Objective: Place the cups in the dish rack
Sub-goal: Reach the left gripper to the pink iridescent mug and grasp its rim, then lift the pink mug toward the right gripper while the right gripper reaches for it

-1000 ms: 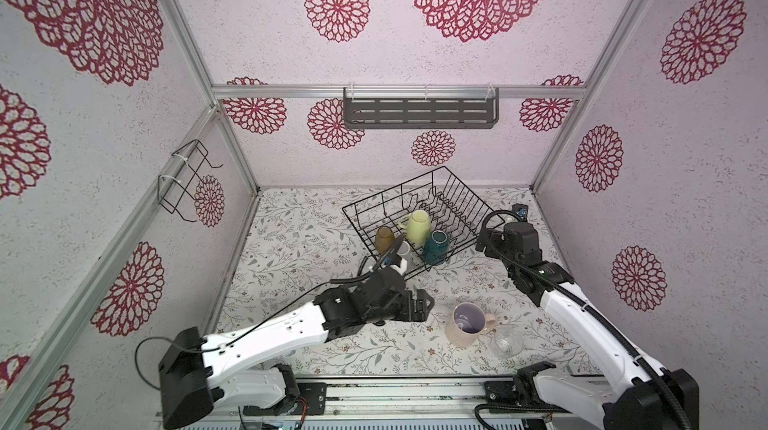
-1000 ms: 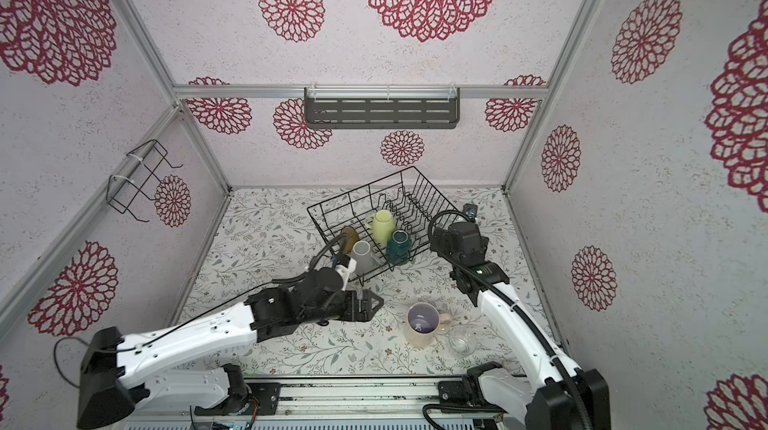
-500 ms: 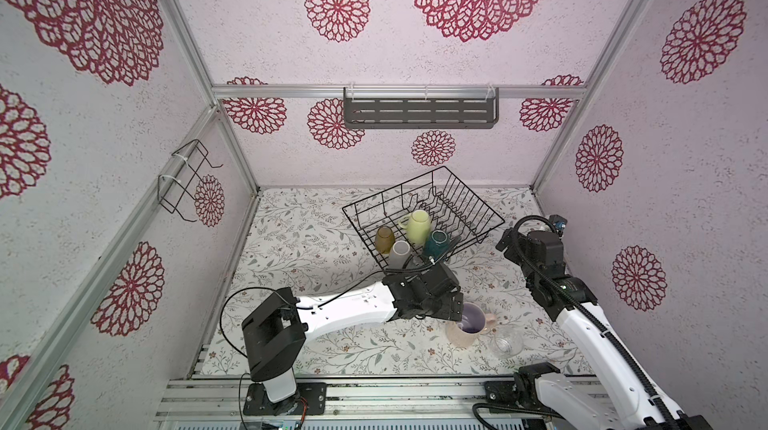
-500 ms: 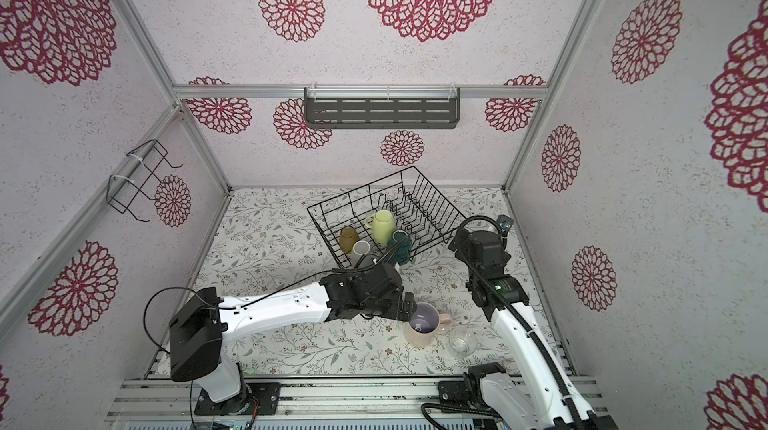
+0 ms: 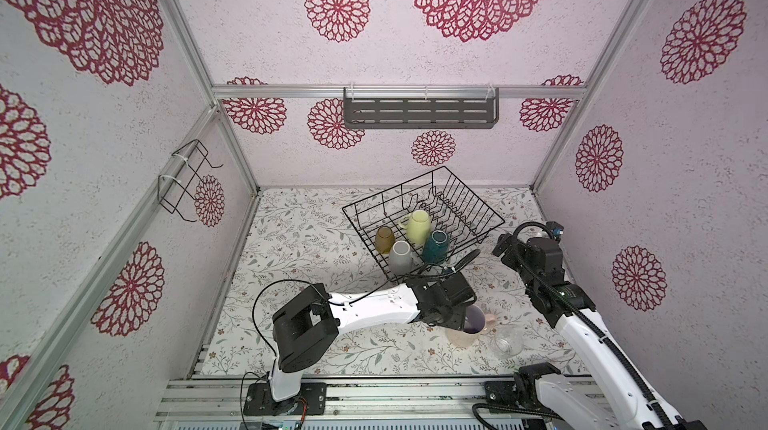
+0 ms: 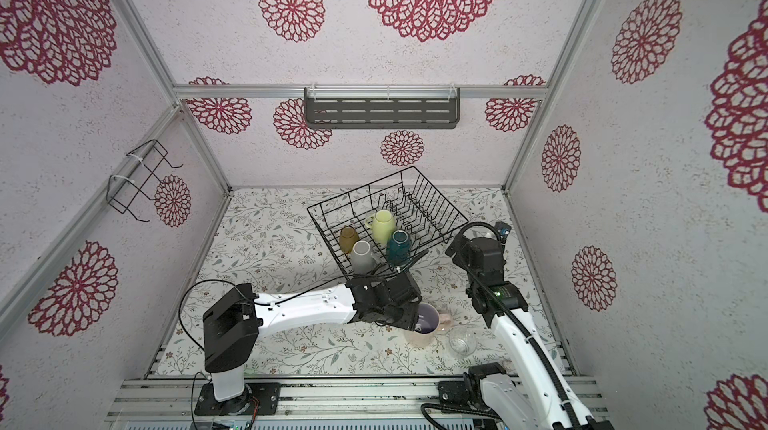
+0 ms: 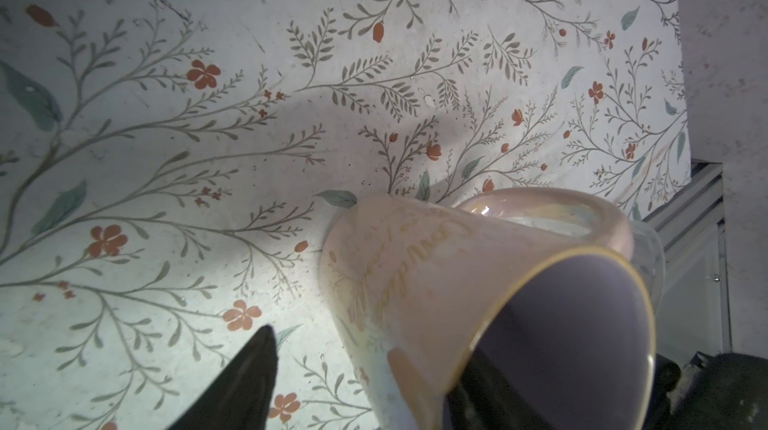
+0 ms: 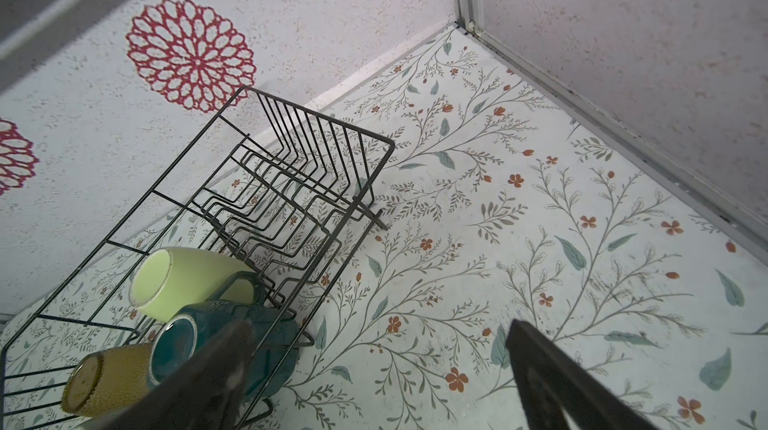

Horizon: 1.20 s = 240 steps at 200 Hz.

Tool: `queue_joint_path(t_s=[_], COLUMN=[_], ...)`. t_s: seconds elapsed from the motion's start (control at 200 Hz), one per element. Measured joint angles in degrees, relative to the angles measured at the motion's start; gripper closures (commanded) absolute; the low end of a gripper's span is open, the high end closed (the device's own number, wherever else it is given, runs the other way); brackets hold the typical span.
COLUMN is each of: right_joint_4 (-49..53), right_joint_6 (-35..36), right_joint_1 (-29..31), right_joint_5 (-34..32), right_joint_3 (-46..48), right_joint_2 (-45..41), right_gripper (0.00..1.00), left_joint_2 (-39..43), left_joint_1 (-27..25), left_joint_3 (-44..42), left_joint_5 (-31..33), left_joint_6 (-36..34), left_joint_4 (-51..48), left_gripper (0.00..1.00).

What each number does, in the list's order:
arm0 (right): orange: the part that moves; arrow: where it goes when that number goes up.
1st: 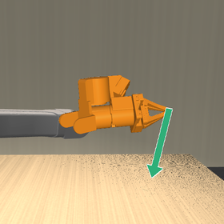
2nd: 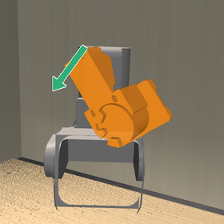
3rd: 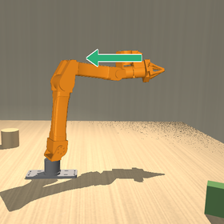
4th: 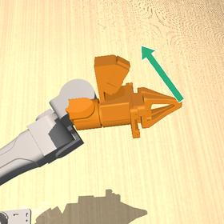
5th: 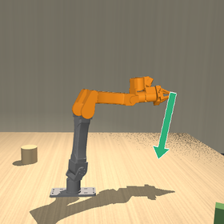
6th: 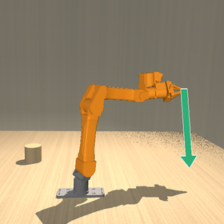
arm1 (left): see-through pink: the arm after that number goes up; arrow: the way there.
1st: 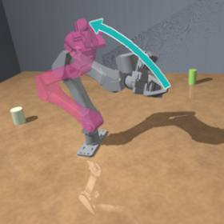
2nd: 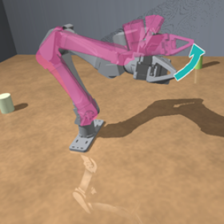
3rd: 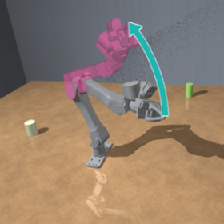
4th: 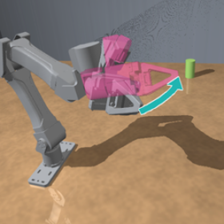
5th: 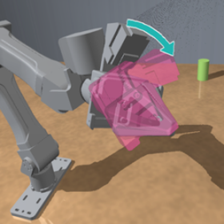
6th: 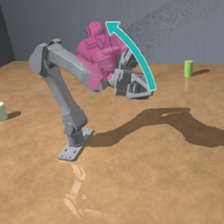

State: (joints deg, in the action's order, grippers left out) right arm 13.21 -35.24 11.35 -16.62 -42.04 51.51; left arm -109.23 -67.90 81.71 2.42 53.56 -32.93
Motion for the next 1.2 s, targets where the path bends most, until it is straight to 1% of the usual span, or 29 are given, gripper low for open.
queue_joint_path(t_s=[0.07,0.15,0.27,0.41,0.51,0.706,0.806,0.896,1.066,1.201], right_joint_4=[-0.4,-1.0,-1.9,-1.9,-2.1,-2.5,-2.5,-2.5,-4.7,-7.5], right_joint_6=[0.0,0.0,-0.3,-0.4,-0.3,-0.1,-0.2,-0.9,-5.9,-13.9], right_joint_1=[-0.1,-0.1,-0.1,-0.2,-0.2,-0.2,-0.3,-0.3,-0.2,1.7], right_joint_5=[0.8,1.7,3.1,4.9,6.4,10.9,16.1,21.5,32.1,40.8], right_joint_3=[0.0,0.0,0.4,0.5,0.5,0.8,0.6,-0.4,-0.7,-0.7], right_joint_2=[0.1,0.2,0.9,2.0,3.1,5.4,7.2,9.0,9.8,11.6], right_gripper=[0.01,0.01,0.01,0.01,0.01,0.01,0.01,0.01,0.02,0.03], left_joint_2=[0.0,0.0,0.1,1.1,1.9,5.3,9.4,14.7,26.1,34.7], left_joint_1=[0.0,-0.1,-0.5,-0.9,-1.1,-0.9,-0.5,0.2,2.7,5.1], left_joint_3=[0.1,0.1,0.1,-1.1,-1.8,-5.5,-9.8,-14.9,-22.9,-27.8], left_joint_5=[0.1,0.4,1.2,3.7,4.4,6.4,8.1,8.9,10.4,12.8], left_joint_6=[-0.1,-0.2,-0.3,-0.8,-0.4,0.2,0.7,1.3,2.3,3.1], left_joint_4=[0.3,0.5,0.4,-2.2,-3.0,-3.5,-4.7,-5.4,-5.8,-6.1], left_gripper=[0.58,0.64,0.79,0.93,1.00,1.00,1.00,1.00,1.00,1.00])
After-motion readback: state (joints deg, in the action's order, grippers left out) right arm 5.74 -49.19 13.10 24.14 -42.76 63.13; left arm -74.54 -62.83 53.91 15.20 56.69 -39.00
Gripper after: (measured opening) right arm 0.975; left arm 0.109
